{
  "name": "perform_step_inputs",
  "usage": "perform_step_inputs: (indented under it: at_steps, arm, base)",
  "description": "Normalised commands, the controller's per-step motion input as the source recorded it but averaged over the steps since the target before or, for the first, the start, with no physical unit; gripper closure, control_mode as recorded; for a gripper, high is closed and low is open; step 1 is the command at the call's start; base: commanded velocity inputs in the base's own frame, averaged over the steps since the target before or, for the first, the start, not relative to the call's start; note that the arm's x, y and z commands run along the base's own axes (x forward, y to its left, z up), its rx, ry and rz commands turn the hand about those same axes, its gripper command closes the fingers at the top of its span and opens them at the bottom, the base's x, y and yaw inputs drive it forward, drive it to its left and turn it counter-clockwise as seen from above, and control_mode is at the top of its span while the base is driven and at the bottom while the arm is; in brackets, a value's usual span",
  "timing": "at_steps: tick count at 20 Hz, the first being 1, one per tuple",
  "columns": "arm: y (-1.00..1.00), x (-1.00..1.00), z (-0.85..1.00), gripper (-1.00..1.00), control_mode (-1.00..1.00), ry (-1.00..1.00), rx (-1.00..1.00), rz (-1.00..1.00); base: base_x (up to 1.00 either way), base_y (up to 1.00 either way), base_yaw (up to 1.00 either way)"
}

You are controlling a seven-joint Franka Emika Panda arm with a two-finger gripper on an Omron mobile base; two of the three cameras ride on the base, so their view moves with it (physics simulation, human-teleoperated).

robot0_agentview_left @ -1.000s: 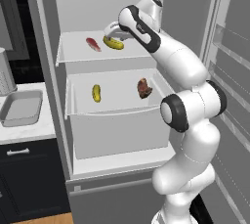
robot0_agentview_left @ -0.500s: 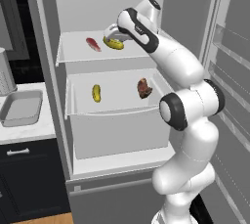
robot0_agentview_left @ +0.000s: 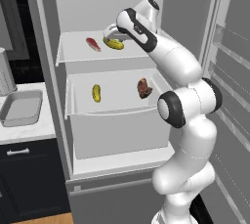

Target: Place one cucumber and one steak in each tupperware on the nearby counter, to pack two identical lunches.

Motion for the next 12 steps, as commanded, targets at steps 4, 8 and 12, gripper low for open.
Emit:
perform_step_inputs:
  at_steps: [4,8,12]
  arm:
    - [0.04,0.01,0.0,-1.0,-1.0,0.0,-0.01,0.0]
    - [0.09,0.0,0.0,-1.0,-1.0,0.0,-0.01,0.0]
    - [0.06,0.0,-0.04,-1.0,-1.0,0.0,0.0,0.0]
  base:
    - [0.0,0.0,0.0]
    - [0.0,0.0,0.0]
    - [0.0,0.0,0.0]
